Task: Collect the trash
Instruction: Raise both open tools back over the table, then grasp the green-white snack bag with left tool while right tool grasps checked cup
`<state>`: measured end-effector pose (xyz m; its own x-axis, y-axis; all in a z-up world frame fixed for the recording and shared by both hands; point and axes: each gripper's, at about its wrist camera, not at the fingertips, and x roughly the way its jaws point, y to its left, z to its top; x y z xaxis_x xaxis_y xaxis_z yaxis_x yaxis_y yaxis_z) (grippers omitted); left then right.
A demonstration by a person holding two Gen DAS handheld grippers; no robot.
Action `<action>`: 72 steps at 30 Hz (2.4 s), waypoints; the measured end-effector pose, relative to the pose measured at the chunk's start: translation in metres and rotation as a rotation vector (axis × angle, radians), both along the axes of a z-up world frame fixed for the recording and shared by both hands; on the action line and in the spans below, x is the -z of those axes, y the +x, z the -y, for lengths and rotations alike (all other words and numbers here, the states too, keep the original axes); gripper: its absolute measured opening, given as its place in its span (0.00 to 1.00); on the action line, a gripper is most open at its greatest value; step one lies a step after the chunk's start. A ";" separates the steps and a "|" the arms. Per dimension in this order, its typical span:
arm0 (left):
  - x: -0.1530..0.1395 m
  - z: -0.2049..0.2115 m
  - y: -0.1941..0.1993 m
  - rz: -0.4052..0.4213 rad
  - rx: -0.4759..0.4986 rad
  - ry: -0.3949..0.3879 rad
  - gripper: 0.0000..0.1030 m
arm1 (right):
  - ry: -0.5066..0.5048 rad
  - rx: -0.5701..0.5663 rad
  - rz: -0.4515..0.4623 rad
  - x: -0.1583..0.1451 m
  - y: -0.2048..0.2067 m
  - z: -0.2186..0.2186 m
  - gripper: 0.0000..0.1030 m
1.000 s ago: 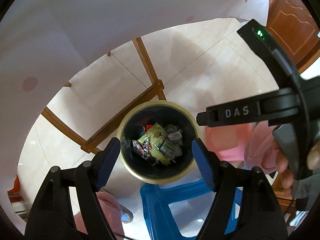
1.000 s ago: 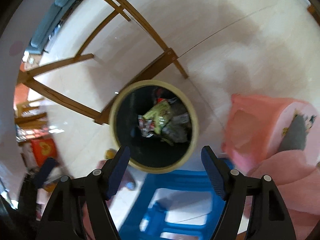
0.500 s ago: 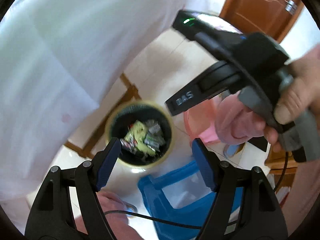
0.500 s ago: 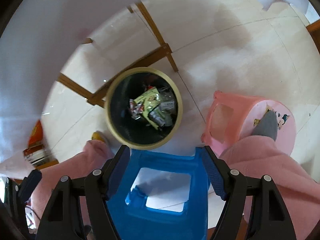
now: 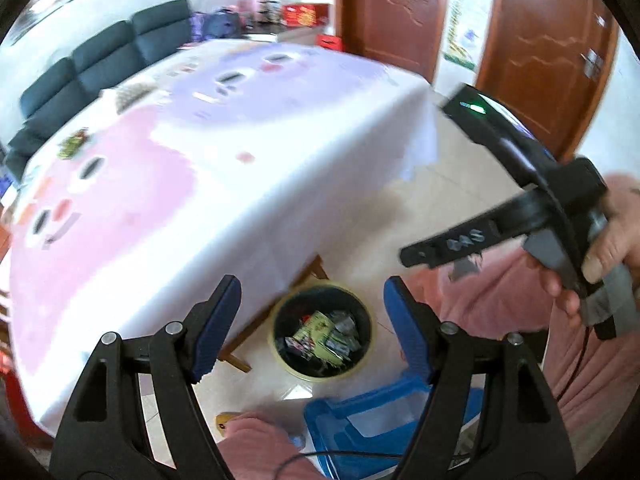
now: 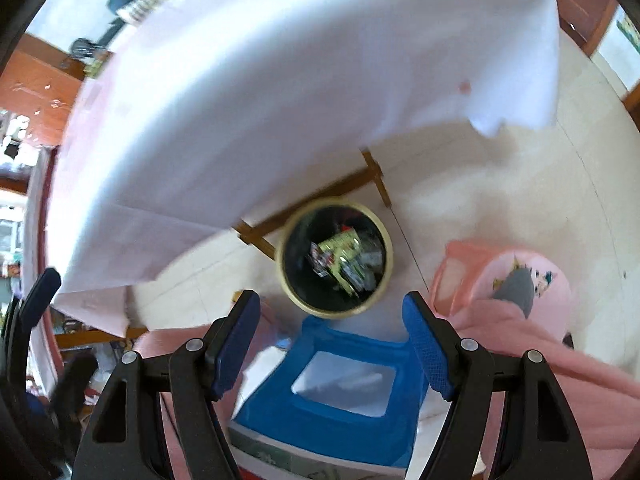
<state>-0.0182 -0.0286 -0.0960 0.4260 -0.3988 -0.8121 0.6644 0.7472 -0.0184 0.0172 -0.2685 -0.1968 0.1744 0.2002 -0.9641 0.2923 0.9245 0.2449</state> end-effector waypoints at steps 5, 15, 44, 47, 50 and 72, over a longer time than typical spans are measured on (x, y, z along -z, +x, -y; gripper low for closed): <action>-0.042 -0.026 0.029 0.019 -0.111 -0.036 0.69 | -0.013 -0.058 0.140 -0.071 0.023 -0.013 0.73; -0.122 -0.075 0.073 0.067 -0.302 -0.047 0.69 | 0.030 -0.100 0.352 -0.186 0.060 -0.035 0.73; -0.097 -0.187 0.328 -0.115 -0.503 -0.083 0.69 | 0.222 -0.027 0.307 -0.151 0.372 -0.109 0.75; -0.076 -0.195 0.362 -0.152 -0.517 -0.095 0.69 | 0.264 0.033 0.278 -0.124 0.406 -0.104 0.75; -0.062 -0.199 0.389 -0.154 -0.519 -0.099 0.69 | 0.322 0.095 0.250 -0.096 0.436 -0.102 0.76; 0.035 -0.210 0.518 -0.297 -0.574 -0.097 0.69 | 0.367 0.176 0.284 -0.025 0.526 -0.141 0.42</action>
<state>0.4999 0.1817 -0.1309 0.3565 -0.2525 -0.8995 0.1171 0.9673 -0.2252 0.5428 -0.1271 -0.1723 0.4819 0.4613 -0.7450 0.3108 0.7049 0.6376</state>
